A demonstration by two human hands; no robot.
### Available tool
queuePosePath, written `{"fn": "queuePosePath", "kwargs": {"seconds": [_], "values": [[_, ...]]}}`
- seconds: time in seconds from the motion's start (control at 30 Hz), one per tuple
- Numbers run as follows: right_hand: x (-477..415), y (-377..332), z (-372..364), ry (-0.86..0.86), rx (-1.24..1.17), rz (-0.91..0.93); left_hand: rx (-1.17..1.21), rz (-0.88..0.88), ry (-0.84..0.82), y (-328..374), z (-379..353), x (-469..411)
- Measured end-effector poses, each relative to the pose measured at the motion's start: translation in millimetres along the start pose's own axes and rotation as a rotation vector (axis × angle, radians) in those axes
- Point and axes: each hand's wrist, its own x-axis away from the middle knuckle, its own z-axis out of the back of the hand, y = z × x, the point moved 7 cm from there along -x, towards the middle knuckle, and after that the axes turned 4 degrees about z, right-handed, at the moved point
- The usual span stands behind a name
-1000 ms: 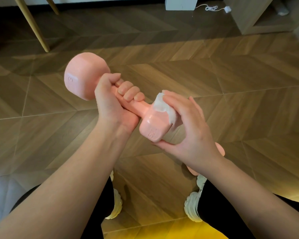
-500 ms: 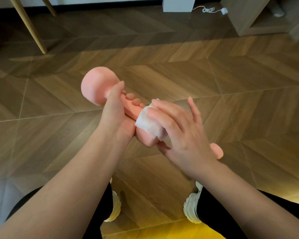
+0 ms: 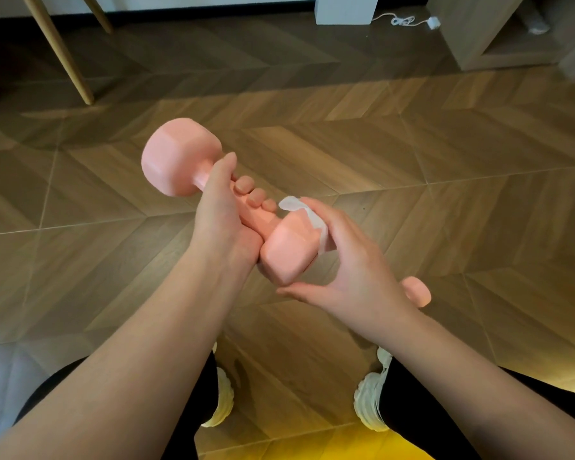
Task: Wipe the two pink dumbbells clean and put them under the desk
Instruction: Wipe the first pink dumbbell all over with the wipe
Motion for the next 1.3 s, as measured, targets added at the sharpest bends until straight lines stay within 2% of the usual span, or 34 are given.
{"fn": "queuePosePath", "kwargs": {"seconds": [0.07, 0.17, 0.2, 0.23, 0.4, 0.47, 0.6, 0.63, 0.73, 0.8, 0.97, 1.0, 1.1, 1.17, 1.23, 1.3], "values": [[0.7, -4.4, 3.8, 0.030, 0.026, 0.059, -0.002, -0.002, -0.015, 0.3, -1.9, 0.9], [4.8, -20.1, 6.1, 0.086, 0.142, 0.302, 0.011, 0.018, -0.049, -0.6, -4.9, 1.4], [5.0, -21.5, 6.5, 0.094, 0.159, 0.333, 0.011, 0.017, -0.053, -0.6, -5.1, 1.3], [4.4, -19.5, 6.3, 0.089, 0.151, 0.318, 0.004, 0.011, -0.055, -0.4, -5.4, 1.3], [1.6, 0.2, 1.2, 0.054, -0.030, 0.013, -0.009, -0.039, -0.047, 4.2, -5.1, 2.5], [2.7, -1.7, 1.7, 0.072, -0.005, 0.040, -0.004, -0.043, -0.046, 5.1, -4.6, 2.3], [8.5, -23.4, 8.5, 0.167, 0.128, 0.333, 0.037, -0.026, -0.045, 5.4, -5.4, 2.3], [8.0, -22.9, 8.8, 0.172, 0.132, 0.343, 0.038, -0.028, -0.042, 5.8, -5.6, 2.4], [2.5, -7.4, 5.3, 0.118, 0.018, 0.122, 0.009, -0.055, -0.042, 7.9, -5.1, 1.8], [1.5, -2.0, 5.1, 0.104, -0.011, 0.070, 0.001, -0.065, -0.044, 8.6, -4.2, 1.0], [6.9, -24.9, 9.8, 0.160, 0.129, 0.347, 0.057, -0.014, -0.048, 5.5, -3.8, 0.2], [6.0, -22.4, 8.6, 0.149, 0.129, 0.336, 0.052, -0.018, -0.045, 5.2, -3.2, 0.1], [1.5, -8.0, 6.3, 0.098, 0.026, 0.104, 0.016, -0.044, -0.048, 6.0, -3.0, 0.5], [1.9, -3.8, 7.6, 0.117, -0.003, 0.059, 0.007, -0.053, -0.060, 7.5, -4.9, 0.8], [3.5, -7.9, 11.5, 0.166, 0.041, 0.108, 0.019, -0.048, -0.072, 8.2, -7.2, 1.3], [7.8, -20.1, 13.8, 0.211, 0.117, 0.262, 0.040, -0.035, -0.078, 7.8, -8.4, 1.8]]}}
